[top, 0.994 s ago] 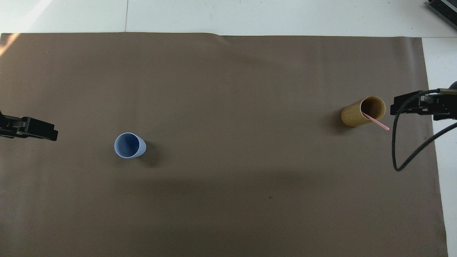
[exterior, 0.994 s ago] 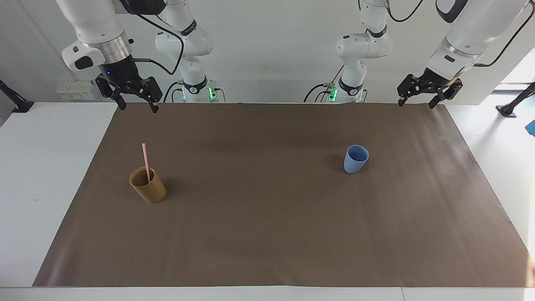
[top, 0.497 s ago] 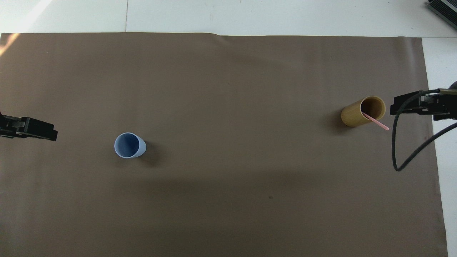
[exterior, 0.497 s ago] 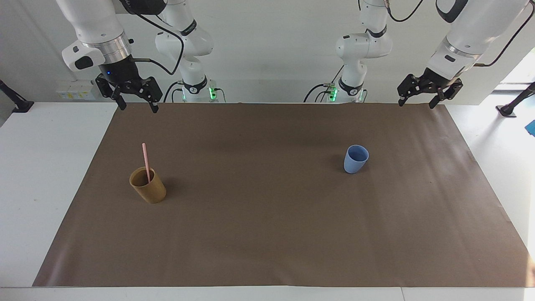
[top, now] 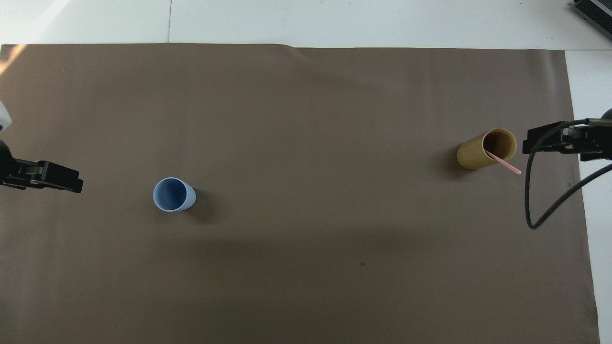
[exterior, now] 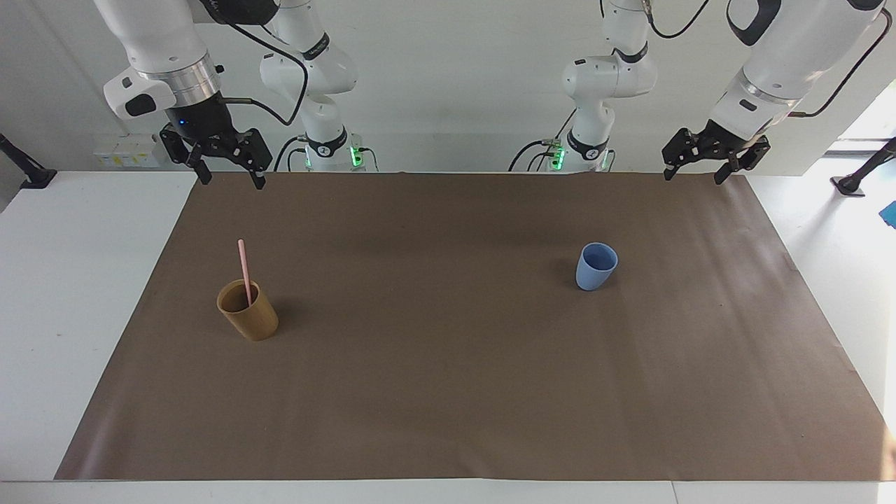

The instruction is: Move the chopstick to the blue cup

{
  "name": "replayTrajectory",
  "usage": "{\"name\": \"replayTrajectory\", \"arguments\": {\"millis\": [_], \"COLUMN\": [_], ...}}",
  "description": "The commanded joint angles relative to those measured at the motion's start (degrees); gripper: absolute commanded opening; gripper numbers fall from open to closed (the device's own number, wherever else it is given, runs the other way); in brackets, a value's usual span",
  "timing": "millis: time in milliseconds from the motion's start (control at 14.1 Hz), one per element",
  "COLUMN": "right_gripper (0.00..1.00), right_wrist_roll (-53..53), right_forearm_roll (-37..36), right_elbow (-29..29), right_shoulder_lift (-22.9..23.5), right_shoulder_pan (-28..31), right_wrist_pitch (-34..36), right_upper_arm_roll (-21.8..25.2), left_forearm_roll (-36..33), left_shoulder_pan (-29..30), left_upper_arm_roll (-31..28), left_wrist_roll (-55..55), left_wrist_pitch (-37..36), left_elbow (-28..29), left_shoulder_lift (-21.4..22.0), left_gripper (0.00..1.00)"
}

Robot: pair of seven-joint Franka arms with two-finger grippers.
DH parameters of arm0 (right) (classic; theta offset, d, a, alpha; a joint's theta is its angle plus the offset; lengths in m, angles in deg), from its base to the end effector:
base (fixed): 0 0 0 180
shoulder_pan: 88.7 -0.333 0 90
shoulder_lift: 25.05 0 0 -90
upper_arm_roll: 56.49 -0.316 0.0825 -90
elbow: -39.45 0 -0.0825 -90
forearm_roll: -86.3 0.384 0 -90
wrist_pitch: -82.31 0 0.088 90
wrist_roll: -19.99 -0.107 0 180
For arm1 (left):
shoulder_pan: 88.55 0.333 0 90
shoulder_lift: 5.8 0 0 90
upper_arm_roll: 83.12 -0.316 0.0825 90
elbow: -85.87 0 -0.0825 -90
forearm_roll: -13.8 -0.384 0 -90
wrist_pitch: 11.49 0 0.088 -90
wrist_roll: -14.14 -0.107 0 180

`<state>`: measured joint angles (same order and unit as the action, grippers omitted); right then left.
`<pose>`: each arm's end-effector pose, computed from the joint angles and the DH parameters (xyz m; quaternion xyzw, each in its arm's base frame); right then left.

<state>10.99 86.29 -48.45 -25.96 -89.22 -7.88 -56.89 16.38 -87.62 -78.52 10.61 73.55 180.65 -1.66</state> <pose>0.5504 0.0089 0.6509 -0.9971 0.0704 -0.0278 0.0023 0.5201 -0.0401 0.6172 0.9966 -0.0633 -0.0490 0.0196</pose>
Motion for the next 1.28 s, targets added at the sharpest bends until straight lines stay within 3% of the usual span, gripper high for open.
{"name": "replayTrajectory", "arguments": {"millis": [0, 355, 1207], "right_gripper": [1.0, 1.0, 1.0], "right_wrist_roll": [1.2, 1.2, 1.2], "right_forearm_roll": [1.2, 1.2, 1.2], "right_elbow": [-0.5, -0.5, -0.5], "right_shoulder_lift": [-0.4, -0.4, -0.4], "right_shoulder_pan": [0.6, 0.6, 0.6], "right_wrist_pitch": [0.3, 0.3, 0.3], "right_upper_arm_roll": [0.0, 0.0, 0.0], "left_forearm_roll": [-0.6, -0.6, -0.5], "left_shoulder_pan": [0.2, -0.8, -4.0], "left_upper_arm_roll": [0.5, 0.8, 0.8], "left_wrist_roll": [-0.2, 2.8, 8.1], "left_wrist_pitch": [3.4, 13.4, 32.5], "left_elbow": [4.7, 13.8, 27.6], "left_shoulder_lift": [1.7, 1.8, -2.0], "left_gripper": [1.0, 1.0, 1.0]}}
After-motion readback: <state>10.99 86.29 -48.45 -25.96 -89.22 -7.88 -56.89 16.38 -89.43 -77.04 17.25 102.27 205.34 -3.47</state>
